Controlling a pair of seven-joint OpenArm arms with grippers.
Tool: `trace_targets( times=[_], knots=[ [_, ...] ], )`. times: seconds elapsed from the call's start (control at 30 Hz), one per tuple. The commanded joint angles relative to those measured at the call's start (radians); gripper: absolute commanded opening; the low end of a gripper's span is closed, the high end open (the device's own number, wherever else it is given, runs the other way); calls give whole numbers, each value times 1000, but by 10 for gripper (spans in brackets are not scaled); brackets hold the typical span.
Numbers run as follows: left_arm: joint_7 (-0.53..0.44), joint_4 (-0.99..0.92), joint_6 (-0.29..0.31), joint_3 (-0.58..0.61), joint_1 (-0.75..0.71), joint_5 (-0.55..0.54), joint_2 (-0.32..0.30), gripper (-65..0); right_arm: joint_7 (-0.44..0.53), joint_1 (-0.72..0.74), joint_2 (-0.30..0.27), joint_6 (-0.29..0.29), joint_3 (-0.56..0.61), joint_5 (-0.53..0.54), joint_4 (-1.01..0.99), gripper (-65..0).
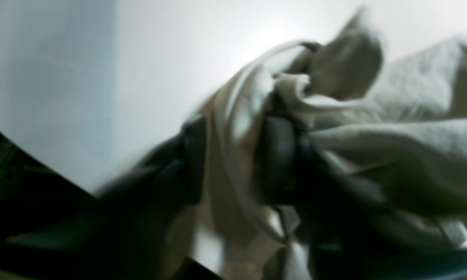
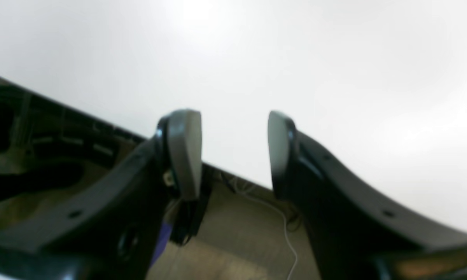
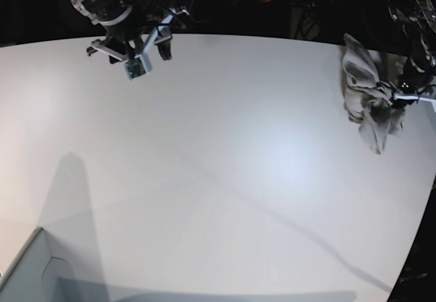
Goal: Layout the t-shirt on the table in an organized manner, then fold the t-shirt properly
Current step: 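Grasp the crumpled t-shirt with the left gripper and lift it, then carry the lifted shirt to the table center, grasp it with right gripper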
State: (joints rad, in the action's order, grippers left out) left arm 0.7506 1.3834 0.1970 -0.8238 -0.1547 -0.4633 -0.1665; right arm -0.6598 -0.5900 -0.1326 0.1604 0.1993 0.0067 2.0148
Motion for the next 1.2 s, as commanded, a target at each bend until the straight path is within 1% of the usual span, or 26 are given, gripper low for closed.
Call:
trace_targets(
  times=[0.0, 0.03, 0.07, 0.1, 0.17, 0.23, 0.37, 0.47, 0.5, 0.57, 0.63, 0.67, 0.7, 0.73, 0.83, 0.9, 1.03, 1.1, 1.17],
  knots=[
    [-4, 17, 9, 5, 2, 1, -12, -611, 21, 9, 0, 11, -1, 3, 16, -369],
    [1, 21, 6, 24, 2, 1, -12, -650, 21, 17, 0, 11, -1, 3, 16, -369],
    [1, 35, 8, 48, 0, 1, -12, -650, 21, 29, 0, 11, -1, 3, 16, -370],
    [1, 57, 9, 70, -6, 1, -12, -629, 21, 46, 0, 11, -1, 3, 16, -370],
    [4, 107, 6, 117, -10, 1, 0, -650, 21, 72, 3, 11, -1, 6, 16, -370],
    [7, 185, 3, 157, -13, 4, 40, -648, 21, 103, 4, 11, -1, 6, 16, -370],
    [90, 351, 3, 229, -29, 7, 147, -648, 21, 169, 4, 11, -1, 8, 16, -370],
    [120, 402, 3, 301, -29, 8, 221, -648, 21, 229, 4, 15, -1, 8, 16, -365],
    [120, 397, 3, 326, -29, 8, 236, -648, 21, 249, 4, 41, -1, 8, 16, -365],
    [119, 370, 3, 370, -30, 8, 250, -648, 21, 284, 6, 135, -2, 8, 16, -365],
    [117, 327, 9, 423, -30, 8, 244, -648, 21, 315, 21, 227, -2, 8, 14, -365],
    [117, 311, 11, 439, -30, 8, 242, -648, 21, 327, 35, 261, -7, 8, 14, -359],
    [117, 297, 11, 450, -30, 8, 242, -648, 21, 334, 50, 290, -7, 6, 14, -343],
    [117, 288, 12, 453, -30, 8, 232, -648, 21, 341, 61, 302, -7, 6, 14, -318],
    [117, 264, 12, 458, -35, 5, 195, -648, 21, 353, 104, 302, -2, 6, -1, -227],
    [116, 256, 12, 458, -35, 4, 176, -648, 22, 370, 132, 302, -2, 6, -29, -191],
    [116, 258, 14, 456, -47, 4, 175, -648, 21, 382, 144, 304, 1, 8, -85, -184],
    [116, 256, 14, 458, -49, 4, 181, -648, 21, 382, 158, 304, 32, 8, -107, -184],
    [116, 256, 14, 458, -49, 4, 186, -648, 22, 382, 158, 304, 68, 8, -134, -184]
  ],
)
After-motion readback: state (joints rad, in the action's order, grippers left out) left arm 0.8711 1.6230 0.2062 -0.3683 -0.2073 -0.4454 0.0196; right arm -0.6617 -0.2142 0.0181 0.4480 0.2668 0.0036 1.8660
